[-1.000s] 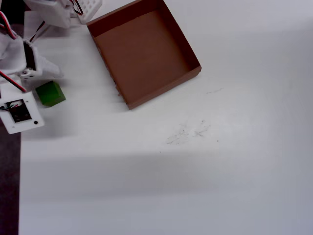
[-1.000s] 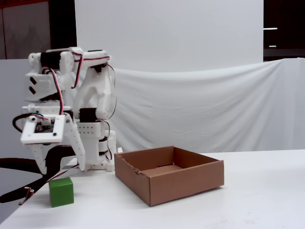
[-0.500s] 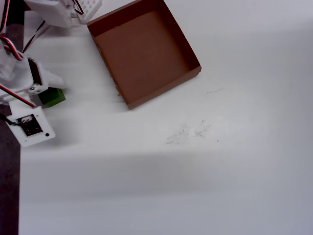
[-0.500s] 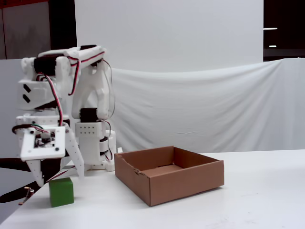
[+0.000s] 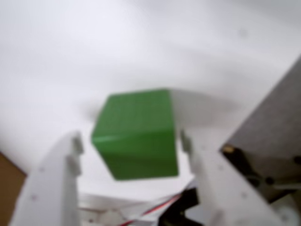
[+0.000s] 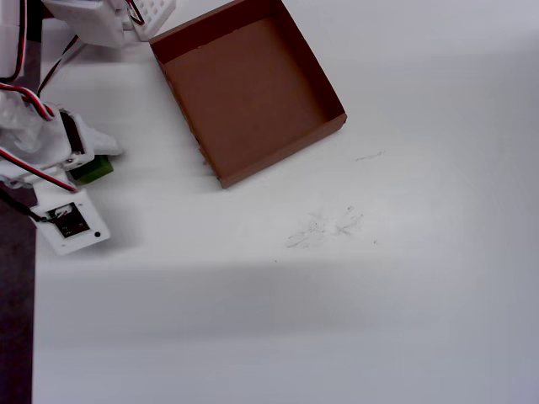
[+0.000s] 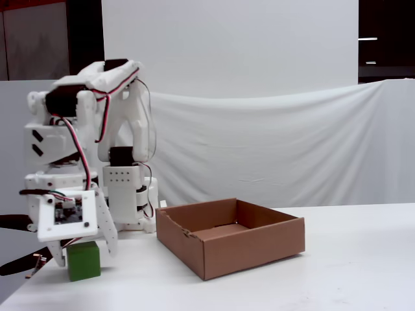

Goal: Grasp a green cube and put it in a box.

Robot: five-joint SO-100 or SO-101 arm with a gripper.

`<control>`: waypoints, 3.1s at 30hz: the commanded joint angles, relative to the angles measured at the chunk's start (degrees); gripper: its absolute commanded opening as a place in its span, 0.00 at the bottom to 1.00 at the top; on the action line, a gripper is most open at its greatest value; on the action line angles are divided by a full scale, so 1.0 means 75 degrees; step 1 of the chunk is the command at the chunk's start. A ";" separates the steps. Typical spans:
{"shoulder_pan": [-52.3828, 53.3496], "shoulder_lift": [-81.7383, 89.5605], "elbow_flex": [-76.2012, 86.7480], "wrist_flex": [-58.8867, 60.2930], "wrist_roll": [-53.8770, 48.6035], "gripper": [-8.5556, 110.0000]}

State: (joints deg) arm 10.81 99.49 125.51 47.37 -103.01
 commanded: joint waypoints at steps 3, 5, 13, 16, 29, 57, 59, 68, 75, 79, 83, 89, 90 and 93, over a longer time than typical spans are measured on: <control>-0.0059 0.0094 -0.0164 -0.0082 -0.0176 0.28; -0.0059 0.0094 -0.0094 -0.0187 -0.0176 0.27; -0.0059 0.0094 0.0023 -0.0340 -0.0176 0.25; -0.0059 0.0094 0.0059 -0.0375 -0.0176 0.25; -0.0059 0.0270 0.0187 -0.0539 -0.0176 0.19; -0.3574 0.5109 -0.0609 0.3586 0.0422 0.18; -0.4078 0.5180 -0.0773 0.3738 0.0562 0.18; -0.6012 0.4629 -0.1207 0.3809 0.1090 0.18; -0.6656 0.3445 -0.0949 0.2848 0.1605 0.17; -0.6820 0.2965 -0.0645 0.2262 0.1723 0.18; -0.6973 0.2566 -0.0398 0.1910 0.1852 0.18; -0.6973 0.2168 0.0059 0.1125 0.1910 0.18; -0.6961 0.2121 0.0094 0.1090 0.1910 0.18; -0.6961 0.1980 0.0141 0.0949 0.1934 0.18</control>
State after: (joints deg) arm -41.13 114.26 126.83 55.63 -88.95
